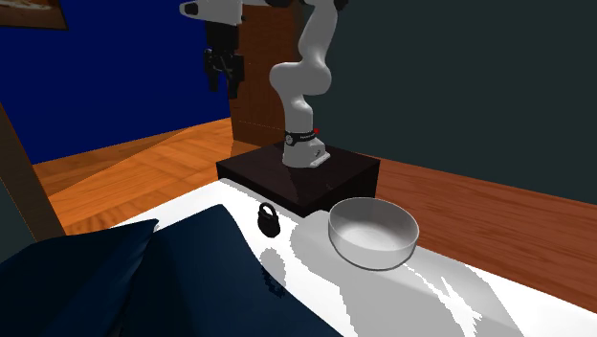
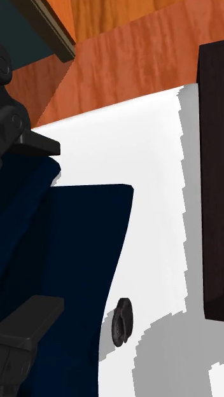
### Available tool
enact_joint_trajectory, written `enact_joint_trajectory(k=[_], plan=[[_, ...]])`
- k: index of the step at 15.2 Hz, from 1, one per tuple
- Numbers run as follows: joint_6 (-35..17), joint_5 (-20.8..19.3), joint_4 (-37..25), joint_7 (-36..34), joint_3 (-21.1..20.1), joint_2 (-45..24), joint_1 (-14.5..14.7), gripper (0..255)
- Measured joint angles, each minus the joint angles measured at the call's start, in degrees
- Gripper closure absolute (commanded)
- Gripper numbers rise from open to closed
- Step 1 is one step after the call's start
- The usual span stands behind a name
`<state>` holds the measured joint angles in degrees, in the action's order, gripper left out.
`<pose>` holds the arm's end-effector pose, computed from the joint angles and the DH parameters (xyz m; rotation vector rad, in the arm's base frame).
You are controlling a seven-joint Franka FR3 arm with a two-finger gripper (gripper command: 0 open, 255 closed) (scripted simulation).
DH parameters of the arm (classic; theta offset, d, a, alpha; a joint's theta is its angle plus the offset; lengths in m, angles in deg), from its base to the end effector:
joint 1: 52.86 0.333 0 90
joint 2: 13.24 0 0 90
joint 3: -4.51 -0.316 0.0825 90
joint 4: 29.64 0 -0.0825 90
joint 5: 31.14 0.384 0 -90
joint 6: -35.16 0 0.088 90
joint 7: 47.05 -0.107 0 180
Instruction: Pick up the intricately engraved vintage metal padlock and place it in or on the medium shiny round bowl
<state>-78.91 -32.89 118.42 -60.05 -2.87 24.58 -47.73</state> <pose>0.3475 0.0769 0.4752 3.0470 -0.0325 0.1270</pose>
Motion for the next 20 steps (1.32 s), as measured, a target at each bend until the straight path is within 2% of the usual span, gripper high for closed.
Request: enact_joint_trajectory(k=[7, 12, 16, 20], plan=[[-11.0, 1.9, 1.9, -5.8, -6.1, -9.9, 3.0, 0], [-19.0, 1.2, 1.8, -9.9, -10.1, -18.6, 3.8, 0], [-24.8, -1.3, 0.0, -15.2, -14.0, -27.0, 4.4, 0], [-29.6, -6.6, -3.0, -21.6, -16.8, -36.0, 4.7, 0]])
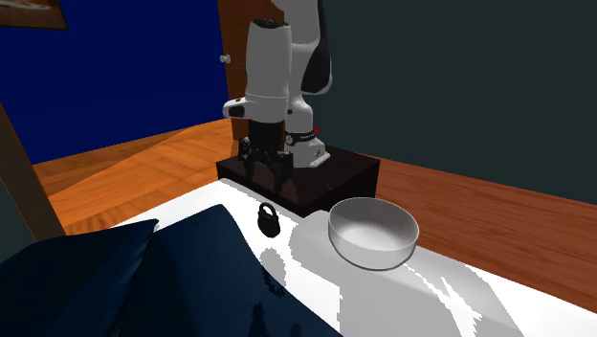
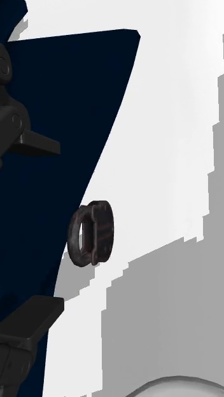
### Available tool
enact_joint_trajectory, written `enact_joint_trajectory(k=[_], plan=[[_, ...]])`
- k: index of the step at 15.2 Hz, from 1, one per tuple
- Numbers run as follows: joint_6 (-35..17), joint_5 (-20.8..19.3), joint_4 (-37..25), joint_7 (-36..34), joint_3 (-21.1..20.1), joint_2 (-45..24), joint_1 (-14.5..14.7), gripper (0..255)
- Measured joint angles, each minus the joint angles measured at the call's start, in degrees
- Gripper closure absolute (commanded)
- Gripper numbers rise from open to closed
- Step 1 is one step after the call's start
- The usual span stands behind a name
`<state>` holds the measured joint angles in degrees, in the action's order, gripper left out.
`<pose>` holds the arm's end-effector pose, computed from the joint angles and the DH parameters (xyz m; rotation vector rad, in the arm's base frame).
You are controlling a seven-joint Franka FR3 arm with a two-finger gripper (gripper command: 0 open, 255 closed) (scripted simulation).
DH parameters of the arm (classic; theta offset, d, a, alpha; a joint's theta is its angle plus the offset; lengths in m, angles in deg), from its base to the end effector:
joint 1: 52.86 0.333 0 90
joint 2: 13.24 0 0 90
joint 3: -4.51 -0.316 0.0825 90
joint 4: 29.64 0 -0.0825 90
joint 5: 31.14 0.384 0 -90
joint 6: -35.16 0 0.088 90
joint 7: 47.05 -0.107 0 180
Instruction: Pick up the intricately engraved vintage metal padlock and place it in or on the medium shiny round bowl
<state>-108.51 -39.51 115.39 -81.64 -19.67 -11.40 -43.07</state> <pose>0.3789 0.2557 0.2859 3.0560 0.1630 0.0922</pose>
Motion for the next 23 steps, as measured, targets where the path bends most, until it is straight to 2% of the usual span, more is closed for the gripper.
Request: enact_joint_trajectory(k=[2, 10, 16, 17, 23], plan=[[-1.4, -2.9, -1.7, -2.8, -0.5, -3.8, 0.4, 0], [-6.7, -9.9, -2.1, -8.3, 1.0, -10.6, 1.0, 0], [-7.2, -10.6, -2.0, -8.7, 1.2, -11.1, 1.1, 0], [-7.2, -10.6, -2.0, -8.7, 1.2, -11.1, 1.1, 255], [-7.2, -10.6, -2.1, -8.7, 1.2, -11.1, 1.1, 255]])
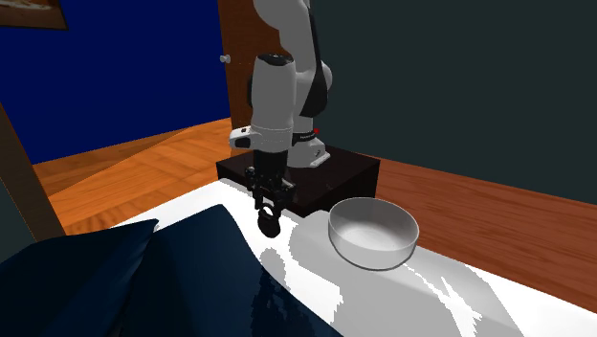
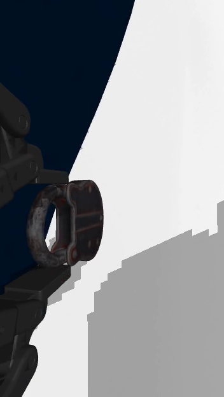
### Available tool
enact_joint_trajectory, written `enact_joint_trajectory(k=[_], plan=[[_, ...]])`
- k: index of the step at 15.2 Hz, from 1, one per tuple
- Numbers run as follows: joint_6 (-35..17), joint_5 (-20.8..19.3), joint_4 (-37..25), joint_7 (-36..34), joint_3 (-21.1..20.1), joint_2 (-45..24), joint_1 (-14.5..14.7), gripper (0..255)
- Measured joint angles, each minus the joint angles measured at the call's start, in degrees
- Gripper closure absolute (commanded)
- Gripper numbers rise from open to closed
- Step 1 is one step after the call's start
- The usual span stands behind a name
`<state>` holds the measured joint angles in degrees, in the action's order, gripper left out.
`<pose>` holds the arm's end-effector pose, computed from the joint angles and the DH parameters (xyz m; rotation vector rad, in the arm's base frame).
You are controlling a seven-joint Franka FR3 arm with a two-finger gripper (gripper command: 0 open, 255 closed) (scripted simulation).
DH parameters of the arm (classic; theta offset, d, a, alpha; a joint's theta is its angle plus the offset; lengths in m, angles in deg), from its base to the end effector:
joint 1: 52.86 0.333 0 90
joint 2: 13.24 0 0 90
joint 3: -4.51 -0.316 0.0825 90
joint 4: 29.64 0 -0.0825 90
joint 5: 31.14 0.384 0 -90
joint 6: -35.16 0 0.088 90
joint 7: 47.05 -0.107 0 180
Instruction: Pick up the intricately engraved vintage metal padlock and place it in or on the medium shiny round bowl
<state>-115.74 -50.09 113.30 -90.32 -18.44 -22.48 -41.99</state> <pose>0.3837 0.2721 0.2276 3.0584 0.1843 0.0916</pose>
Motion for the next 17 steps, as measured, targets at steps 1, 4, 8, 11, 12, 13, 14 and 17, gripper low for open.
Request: enact_joint_trajectory(k=[1, 4, 8, 11, 12, 13, 14, 17], plan=[[0.0, 0.0, 0.0, 0.0, 0.0, 0.0, 0.0, 255], [0.0, 0.0, 0.0, 0.0, 0.0, 0.0, 0.0, 255], [1.9, 2.9, 0.3, 2.2, -0.9, 2.6, -0.5, 255], [4.1, 5.4, 0.1, 4.2, -1.6, 4.9, -0.8, 255], [4.8, 6.3, 0.1, 4.9, -1.8, 5.8, -0.8, 255], [5.6, 7.2, -0.1, 5.6, -1.9, 6.5, -0.9, 255], [6.2, 8.0, 0.0, 6.2, -2.0, 7.4, -0.9, 255], [8.7, 10.3, -0.5, 7.9, -2.3, 9.7, -0.7, 255]])
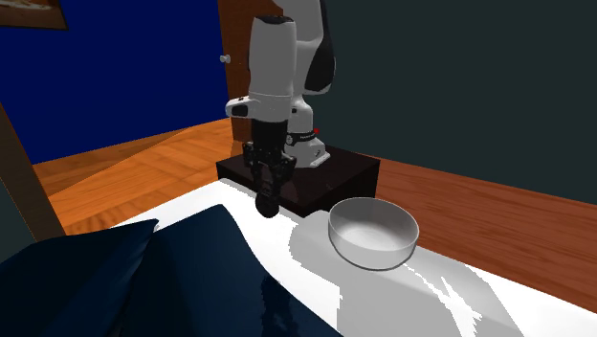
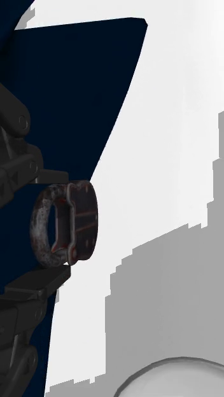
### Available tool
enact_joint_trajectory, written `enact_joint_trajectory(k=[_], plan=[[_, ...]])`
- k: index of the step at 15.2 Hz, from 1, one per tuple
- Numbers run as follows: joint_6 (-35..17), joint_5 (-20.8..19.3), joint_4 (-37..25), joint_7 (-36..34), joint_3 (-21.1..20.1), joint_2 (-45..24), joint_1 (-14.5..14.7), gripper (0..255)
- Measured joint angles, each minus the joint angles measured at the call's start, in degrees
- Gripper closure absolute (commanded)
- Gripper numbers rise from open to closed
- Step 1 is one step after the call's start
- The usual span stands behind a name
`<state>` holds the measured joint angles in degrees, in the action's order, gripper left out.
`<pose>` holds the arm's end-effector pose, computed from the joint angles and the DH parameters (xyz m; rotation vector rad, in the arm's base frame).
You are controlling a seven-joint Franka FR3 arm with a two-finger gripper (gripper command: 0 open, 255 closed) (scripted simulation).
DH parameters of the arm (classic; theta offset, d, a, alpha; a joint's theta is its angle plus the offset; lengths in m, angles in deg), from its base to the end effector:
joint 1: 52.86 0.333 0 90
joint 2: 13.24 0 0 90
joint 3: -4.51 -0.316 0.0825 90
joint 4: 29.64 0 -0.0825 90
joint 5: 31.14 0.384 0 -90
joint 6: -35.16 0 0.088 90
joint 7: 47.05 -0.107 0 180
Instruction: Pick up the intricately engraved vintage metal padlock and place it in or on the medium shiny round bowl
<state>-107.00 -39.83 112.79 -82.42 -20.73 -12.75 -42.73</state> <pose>0.3829 0.2723 0.2911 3.0575 0.1832 0.0894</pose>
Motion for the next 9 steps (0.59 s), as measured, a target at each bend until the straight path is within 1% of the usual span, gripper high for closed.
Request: enact_joint_trajectory(k=[9], plan=[[7.0, 4.6, -1.9, 3.8, 0.2, 5.8, 0.5, 255]])
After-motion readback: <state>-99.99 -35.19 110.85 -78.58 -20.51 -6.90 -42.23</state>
